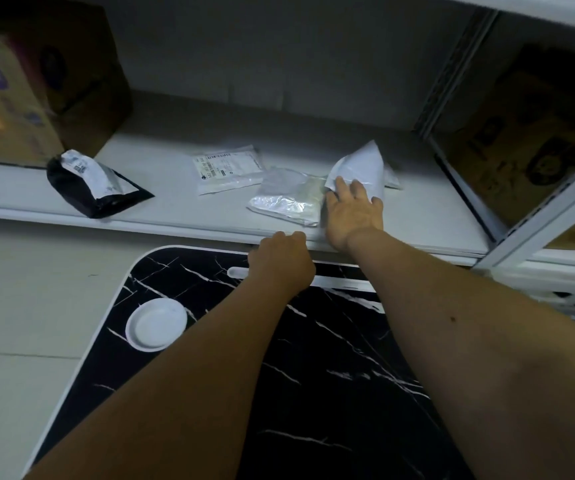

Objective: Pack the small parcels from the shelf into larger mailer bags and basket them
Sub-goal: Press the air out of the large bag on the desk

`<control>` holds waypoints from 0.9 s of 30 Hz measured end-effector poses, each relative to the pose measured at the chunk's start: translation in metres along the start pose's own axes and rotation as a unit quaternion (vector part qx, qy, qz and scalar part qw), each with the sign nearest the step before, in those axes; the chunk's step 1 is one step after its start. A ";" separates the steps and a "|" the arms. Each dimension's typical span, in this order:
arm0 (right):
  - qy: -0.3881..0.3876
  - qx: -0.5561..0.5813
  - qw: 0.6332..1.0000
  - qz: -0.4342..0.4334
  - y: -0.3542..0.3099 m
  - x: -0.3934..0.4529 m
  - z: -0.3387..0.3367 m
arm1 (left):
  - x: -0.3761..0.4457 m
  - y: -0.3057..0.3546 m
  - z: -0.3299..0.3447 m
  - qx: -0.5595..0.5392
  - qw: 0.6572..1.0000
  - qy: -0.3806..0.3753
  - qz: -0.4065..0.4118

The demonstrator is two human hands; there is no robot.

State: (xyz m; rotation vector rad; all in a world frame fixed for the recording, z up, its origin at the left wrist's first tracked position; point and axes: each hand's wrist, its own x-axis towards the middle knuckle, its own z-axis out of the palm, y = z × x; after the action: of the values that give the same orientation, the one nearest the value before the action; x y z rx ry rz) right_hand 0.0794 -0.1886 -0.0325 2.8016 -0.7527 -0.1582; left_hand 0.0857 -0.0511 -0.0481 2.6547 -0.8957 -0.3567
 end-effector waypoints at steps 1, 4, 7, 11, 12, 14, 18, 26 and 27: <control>-0.005 0.000 1.000 0.005 0.001 0.000 -0.001 | 0.000 0.000 -0.002 0.001 1.000 0.002 0.000; 0.001 -0.004 1.000 0.023 0.005 -0.013 -0.003 | -0.006 0.002 -0.008 0.003 1.000 0.002 -0.008; -0.003 -0.023 0.999 0.029 0.012 -0.038 0.002 | -0.016 0.008 -0.014 0.009 1.000 -0.011 0.004; -0.001 -0.029 0.999 0.027 0.020 -0.090 0.004 | -0.041 0.022 -0.028 0.006 0.998 -0.035 0.049; 0.000 -0.026 0.999 0.023 0.020 -0.103 0.005 | -0.047 0.024 -0.030 0.006 0.998 -0.038 0.055; -0.001 -0.020 1.000 0.014 0.020 -0.132 0.004 | -0.067 0.028 -0.033 0.006 0.997 -0.044 0.061; -0.006 -0.003 1.000 0.017 0.016 -0.184 0.001 | -0.113 0.031 -0.025 0.008 0.994 -0.096 0.044; -0.012 -0.009 1.000 -0.008 -0.013 -0.268 0.001 | -0.173 0.042 -0.018 -0.006 0.993 -0.116 0.012; -0.024 -0.017 0.999 -0.019 -0.019 -0.278 0.002 | -0.179 0.042 -0.017 -0.010 0.993 -0.116 0.012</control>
State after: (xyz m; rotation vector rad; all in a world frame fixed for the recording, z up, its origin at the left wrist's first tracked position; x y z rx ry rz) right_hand -0.1518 -0.0327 -0.0269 2.7907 -0.7004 -0.2428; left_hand -0.0698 0.0318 0.0073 2.6181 -0.9858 -0.6746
